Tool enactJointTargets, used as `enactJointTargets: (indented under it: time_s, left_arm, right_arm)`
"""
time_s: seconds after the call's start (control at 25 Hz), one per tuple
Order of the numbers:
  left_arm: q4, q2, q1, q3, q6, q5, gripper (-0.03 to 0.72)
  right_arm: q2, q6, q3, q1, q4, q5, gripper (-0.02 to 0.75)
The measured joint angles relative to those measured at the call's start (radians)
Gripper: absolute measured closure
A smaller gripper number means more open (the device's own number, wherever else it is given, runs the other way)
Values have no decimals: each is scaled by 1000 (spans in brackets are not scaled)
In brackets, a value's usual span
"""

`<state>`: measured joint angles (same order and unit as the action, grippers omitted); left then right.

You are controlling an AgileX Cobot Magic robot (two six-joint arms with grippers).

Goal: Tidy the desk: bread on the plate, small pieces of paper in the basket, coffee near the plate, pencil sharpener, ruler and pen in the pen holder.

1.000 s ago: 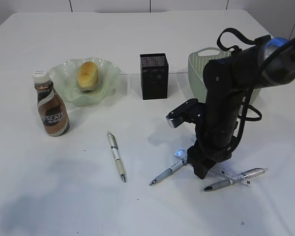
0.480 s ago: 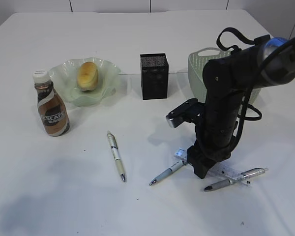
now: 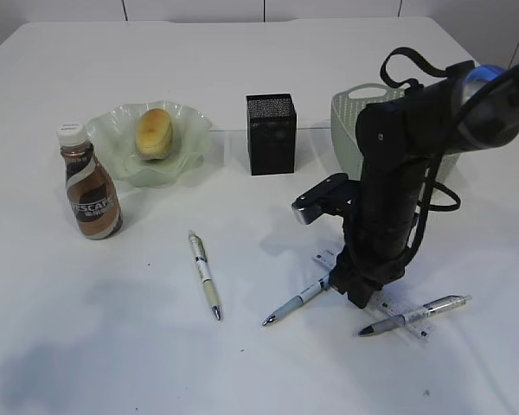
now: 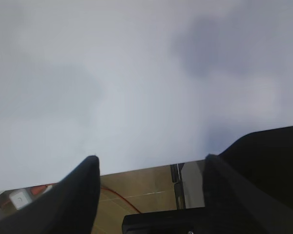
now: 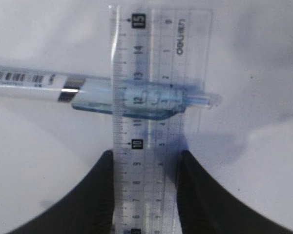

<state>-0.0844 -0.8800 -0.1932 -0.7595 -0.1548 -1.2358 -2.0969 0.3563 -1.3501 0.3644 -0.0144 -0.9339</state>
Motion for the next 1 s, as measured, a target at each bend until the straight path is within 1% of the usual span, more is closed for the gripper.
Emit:
enactJointTargets:
  time_s: [0.12, 0.36, 0.52, 0.88, 0.92, 1.0]
  left_arm:
    - [-5, 0, 0, 0, 0, 0, 222]
    - [-7, 0, 0, 0, 0, 0, 222]
    - [-7, 0, 0, 0, 0, 0, 222]
    - [-7, 0, 0, 0, 1, 0, 222]
    - [-7, 0, 0, 0, 1, 0, 222]
    - [-7, 0, 0, 0, 1, 0, 222]
  right_arm:
    - [-4, 0, -10, 0, 0, -11, 441]
    - [-18, -2, -117, 0, -6, -142, 442]
    - [-18, -2, -169, 0, -19, -190, 442]
    - [-18, -2, -273, 0, -80, -246, 442]
    - [-18, -2, -314, 0, -95, -264, 442]
    - [-18, -2, -342, 0, -111, -271, 442]
